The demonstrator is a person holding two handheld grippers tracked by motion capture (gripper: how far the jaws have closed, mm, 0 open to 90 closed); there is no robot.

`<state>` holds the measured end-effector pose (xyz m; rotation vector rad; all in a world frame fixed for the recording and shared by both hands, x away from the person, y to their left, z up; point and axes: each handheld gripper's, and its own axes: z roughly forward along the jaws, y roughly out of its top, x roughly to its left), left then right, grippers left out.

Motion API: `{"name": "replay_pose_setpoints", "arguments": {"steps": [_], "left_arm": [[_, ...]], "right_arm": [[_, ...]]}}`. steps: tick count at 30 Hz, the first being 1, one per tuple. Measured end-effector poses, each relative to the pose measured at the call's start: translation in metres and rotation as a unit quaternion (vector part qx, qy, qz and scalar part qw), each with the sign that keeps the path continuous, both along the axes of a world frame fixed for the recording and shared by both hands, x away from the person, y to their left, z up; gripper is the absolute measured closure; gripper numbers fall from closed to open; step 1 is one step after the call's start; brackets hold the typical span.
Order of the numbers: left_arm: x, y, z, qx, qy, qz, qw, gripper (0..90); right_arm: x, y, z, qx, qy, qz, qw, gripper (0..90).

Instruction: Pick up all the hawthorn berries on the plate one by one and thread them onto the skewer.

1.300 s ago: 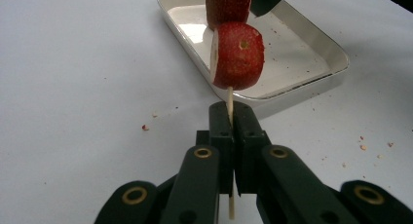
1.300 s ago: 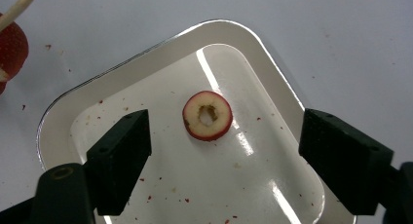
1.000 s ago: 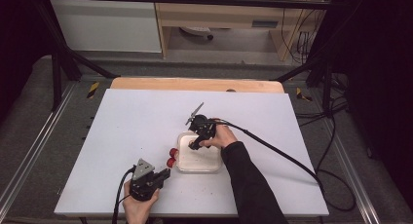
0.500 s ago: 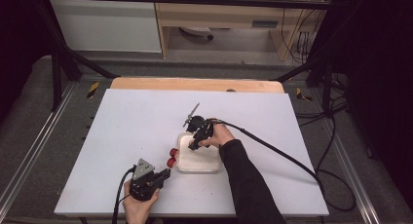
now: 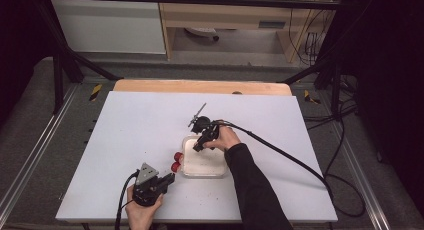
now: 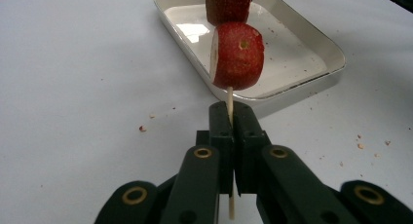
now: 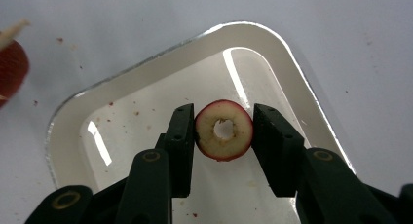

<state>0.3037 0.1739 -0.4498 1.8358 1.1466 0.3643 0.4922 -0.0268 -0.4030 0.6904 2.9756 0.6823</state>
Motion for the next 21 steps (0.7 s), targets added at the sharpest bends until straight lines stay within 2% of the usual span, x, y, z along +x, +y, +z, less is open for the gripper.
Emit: {"name": "replay_pose_setpoints", "arguments": {"steps": [3,6,12,17,21], "left_arm": [[-0.001,-0.001,0.001,-0.002,-0.002,0.001,1.0000,88.1],[-0.002,-0.004,0.002,-0.003,-0.006,0.001,1.0000,88.1],[-0.003,-0.008,0.003,-0.004,-0.011,-0.001,0.9999,88.1],[-0.004,-0.016,0.004,-0.006,-0.014,-0.006,0.9999,88.1],[-0.005,-0.022,0.005,-0.011,-0.015,-0.009,0.9998,88.1]], "right_arm": [[-0.004,-0.005,0.009,0.016,0.003,-0.022,0.9996,61.7],[-0.008,-0.011,0.016,0.044,0.007,-0.050,0.9978,61.8],[-0.021,-0.030,0.024,0.103,0.011,-0.107,0.9889,61.9],[-0.032,-0.049,0.025,0.149,0.011,-0.149,0.9776,61.9],[-0.042,-0.064,0.022,0.193,0.009,-0.178,0.9649,61.9]]}}
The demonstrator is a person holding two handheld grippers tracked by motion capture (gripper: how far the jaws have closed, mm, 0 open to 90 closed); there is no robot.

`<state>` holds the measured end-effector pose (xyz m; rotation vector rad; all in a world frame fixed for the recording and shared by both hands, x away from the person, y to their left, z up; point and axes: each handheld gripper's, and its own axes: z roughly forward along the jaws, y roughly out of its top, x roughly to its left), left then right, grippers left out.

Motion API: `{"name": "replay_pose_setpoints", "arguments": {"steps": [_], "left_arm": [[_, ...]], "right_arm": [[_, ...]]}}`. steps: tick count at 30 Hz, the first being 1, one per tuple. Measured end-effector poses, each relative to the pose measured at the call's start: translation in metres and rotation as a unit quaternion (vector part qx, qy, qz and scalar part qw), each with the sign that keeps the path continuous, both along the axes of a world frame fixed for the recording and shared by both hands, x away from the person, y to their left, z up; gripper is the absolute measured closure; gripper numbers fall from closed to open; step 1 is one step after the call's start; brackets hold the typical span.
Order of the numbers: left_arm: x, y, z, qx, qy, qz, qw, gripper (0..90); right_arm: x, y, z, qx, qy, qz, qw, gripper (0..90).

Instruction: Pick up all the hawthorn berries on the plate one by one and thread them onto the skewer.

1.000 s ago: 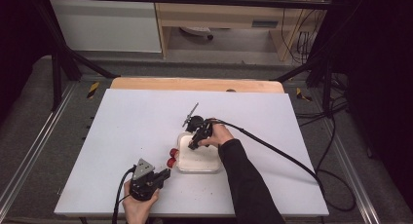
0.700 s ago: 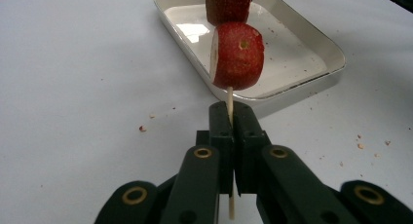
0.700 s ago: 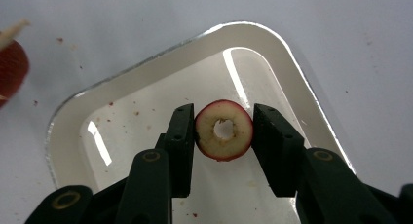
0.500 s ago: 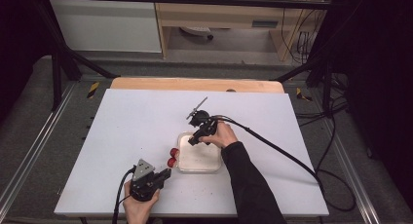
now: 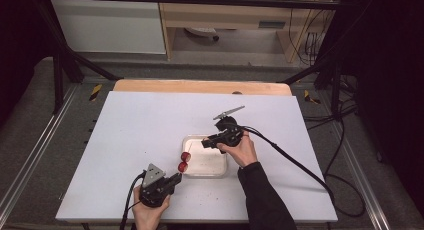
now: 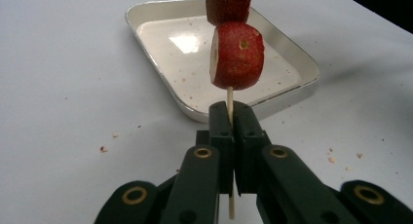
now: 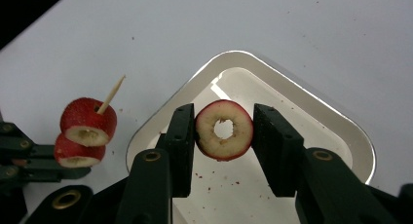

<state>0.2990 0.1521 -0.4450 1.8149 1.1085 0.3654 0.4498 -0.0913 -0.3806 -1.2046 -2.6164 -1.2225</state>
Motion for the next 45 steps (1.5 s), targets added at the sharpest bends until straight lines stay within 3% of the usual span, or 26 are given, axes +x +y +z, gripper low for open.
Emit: {"name": "replay_pose_setpoints", "arguments": {"steps": [4,9,14,20,24,27,28,33,38,45], "left_arm": [[-0.002,-0.006,0.001,-0.006,0.000,-0.002,1.0000,88.1],[-0.003,-0.015,0.001,-0.011,0.005,-0.005,0.9999,88.1],[-0.005,-0.025,0.000,-0.023,0.009,-0.002,0.9997,88.2],[-0.008,-0.036,-0.002,-0.034,0.014,0.000,0.9993,88.2],[-0.010,-0.041,-0.002,-0.041,0.015,0.001,0.9990,88.2],[-0.010,-0.045,-0.002,-0.050,0.017,0.002,0.9986,88.2],[-0.011,-0.047,-0.002,-0.051,0.017,0.002,0.9985,88.2],[-0.011,-0.053,-0.001,-0.057,0.015,0.007,0.9982,88.2],[-0.009,-0.058,-0.001,-0.062,0.012,0.010,0.9979,88.2],[-0.008,-0.061,0.001,-0.068,0.010,0.016,0.9975,88.2]], "right_arm": [[-0.011,-0.014,-0.002,0.059,-0.004,-0.037,0.9976,61.9],[-0.023,-0.026,-0.009,0.122,-0.011,-0.076,0.9896,61.9],[-0.031,-0.032,-0.019,0.176,-0.012,-0.112,0.9779,61.9],[-0.039,-0.034,-0.028,0.233,-0.018,-0.148,0.9610,61.9],[-0.042,-0.034,-0.028,0.259,-0.027,-0.167,0.9511,61.9],[-0.043,-0.034,-0.028,0.270,-0.036,-0.178,0.9456,62.0],[-0.044,-0.034,-0.028,0.278,-0.041,-0.182,0.9422,62.0],[-0.045,-0.033,-0.027,0.299,-0.049,-0.189,0.9342,62.0],[-0.047,-0.032,-0.027,0.314,-0.053,-0.190,0.9288,62.0],[-0.048,-0.032,-0.027,0.322,-0.055,-0.189,0.9260,62.0]]}}
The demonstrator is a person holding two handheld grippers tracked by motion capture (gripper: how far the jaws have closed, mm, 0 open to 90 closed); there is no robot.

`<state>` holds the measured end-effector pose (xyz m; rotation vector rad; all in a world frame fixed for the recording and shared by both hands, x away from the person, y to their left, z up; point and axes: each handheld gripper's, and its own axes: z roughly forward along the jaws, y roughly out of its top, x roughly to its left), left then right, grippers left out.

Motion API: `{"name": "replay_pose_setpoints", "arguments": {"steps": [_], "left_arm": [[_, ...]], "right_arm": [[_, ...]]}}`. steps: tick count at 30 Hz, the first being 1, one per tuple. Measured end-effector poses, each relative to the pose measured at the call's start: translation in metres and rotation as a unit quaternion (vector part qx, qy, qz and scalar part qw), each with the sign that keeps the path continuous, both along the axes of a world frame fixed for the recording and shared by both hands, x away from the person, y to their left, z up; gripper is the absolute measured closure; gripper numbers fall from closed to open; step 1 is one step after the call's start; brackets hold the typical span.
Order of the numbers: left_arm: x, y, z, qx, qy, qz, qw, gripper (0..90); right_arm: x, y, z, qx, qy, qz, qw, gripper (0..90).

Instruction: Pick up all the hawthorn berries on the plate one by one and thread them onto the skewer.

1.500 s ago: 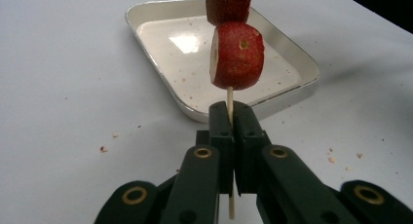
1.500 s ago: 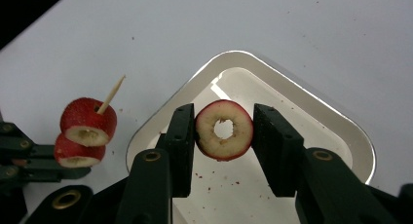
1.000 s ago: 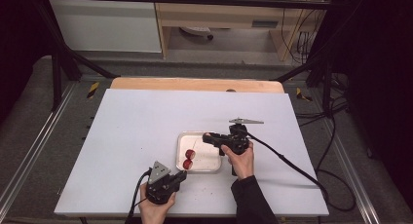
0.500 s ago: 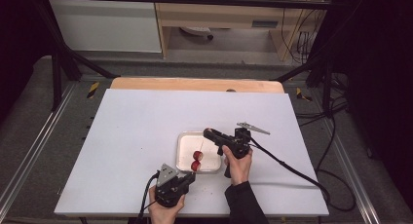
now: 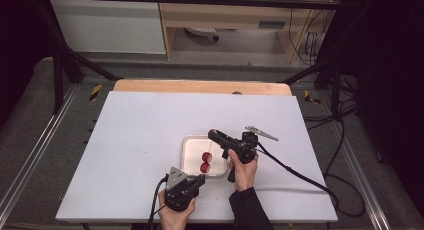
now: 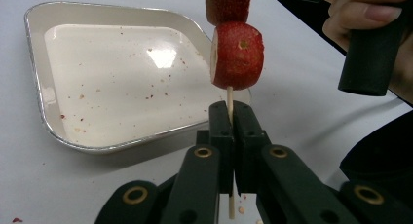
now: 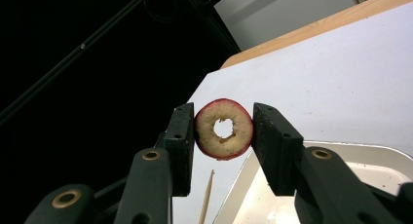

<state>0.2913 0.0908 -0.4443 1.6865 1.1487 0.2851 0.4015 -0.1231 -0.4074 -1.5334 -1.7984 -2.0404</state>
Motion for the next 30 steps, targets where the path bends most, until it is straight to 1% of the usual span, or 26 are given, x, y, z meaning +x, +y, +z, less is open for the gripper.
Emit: {"name": "replay_pose_setpoints", "arguments": {"steps": [9,25,28,30], "left_arm": [[0.0007,-0.0015,-0.0003,-0.004,0.000,0.002,1.0000,88.2],[0.0011,0.0006,-0.0008,-0.006,0.000,0.005,1.0000,88.2],[0.0015,0.0011,-0.0006,-0.007,-0.001,0.007,0.9999,88.2],[0.0018,0.0010,-0.0003,-0.013,0.000,0.008,0.9999,88.2]], "right_arm": [[-0.0016,0.0008,-0.0009,0.003,0.000,0.007,1.0000,62.0],[-0.0017,0.0009,-0.0014,0.002,0.000,0.010,0.9999,62.0],[-0.0018,0.0015,-0.0025,0.000,0.001,0.012,0.9999,62.0],[-0.0023,0.0022,-0.0031,0.002,0.003,0.013,0.9999,62.1]]}}
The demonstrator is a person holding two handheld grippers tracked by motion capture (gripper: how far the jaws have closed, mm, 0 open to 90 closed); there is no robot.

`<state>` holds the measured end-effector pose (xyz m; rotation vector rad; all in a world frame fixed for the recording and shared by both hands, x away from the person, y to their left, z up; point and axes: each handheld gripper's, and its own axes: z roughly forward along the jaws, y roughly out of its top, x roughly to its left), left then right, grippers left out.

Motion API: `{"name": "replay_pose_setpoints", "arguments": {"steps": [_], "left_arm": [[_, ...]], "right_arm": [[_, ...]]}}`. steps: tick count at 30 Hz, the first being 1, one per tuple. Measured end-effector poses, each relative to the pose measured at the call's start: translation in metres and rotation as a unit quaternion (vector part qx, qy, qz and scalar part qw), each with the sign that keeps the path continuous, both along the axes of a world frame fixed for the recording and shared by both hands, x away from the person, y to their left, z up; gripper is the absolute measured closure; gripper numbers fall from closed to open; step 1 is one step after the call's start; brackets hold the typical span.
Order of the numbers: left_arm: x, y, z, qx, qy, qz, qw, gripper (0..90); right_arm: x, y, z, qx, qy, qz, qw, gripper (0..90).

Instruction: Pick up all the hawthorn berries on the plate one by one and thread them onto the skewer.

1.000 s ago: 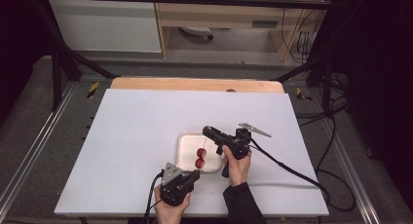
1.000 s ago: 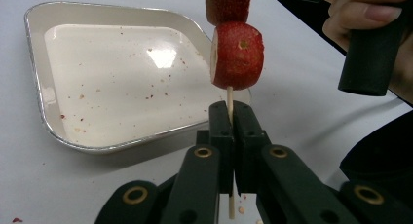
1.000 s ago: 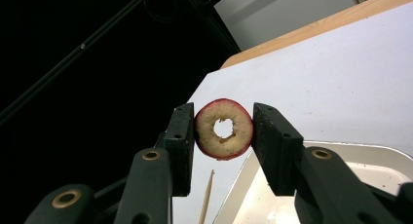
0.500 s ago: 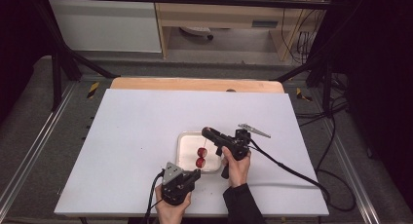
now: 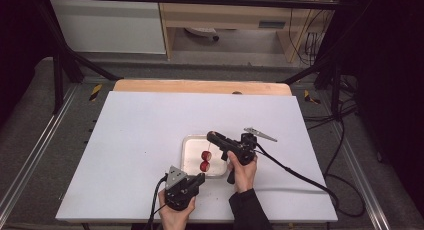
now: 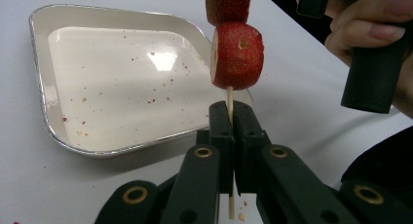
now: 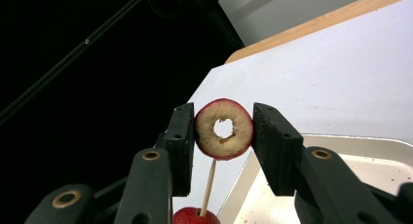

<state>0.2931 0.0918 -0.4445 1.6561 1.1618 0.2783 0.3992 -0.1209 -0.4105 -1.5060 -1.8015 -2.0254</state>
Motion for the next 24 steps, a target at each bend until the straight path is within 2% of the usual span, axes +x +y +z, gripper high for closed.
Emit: {"name": "replay_pose_setpoints", "arguments": {"steps": [8,16,21,24], "left_arm": [[0.000,-0.001,0.000,-0.021,0.004,0.016,0.9997,88.3],[0.004,-0.002,-0.001,-0.024,0.015,0.013,0.9995,88.4],[0.002,-0.002,0.000,-0.027,0.011,0.012,0.9995,88.4],[0.001,-0.002,0.001,-0.037,0.009,0.014,0.9992,88.5]], "right_arm": [[-0.003,0.003,-0.004,0.003,-0.003,0.000,1.0000,62.1],[-0.008,0.005,-0.007,-0.009,-0.013,0.000,0.9999,62.3],[-0.009,0.004,-0.006,-0.023,-0.021,0.003,0.9995,62.5],[-0.010,0.004,-0.005,-0.026,-0.026,0.003,0.9993,62.5]]}}
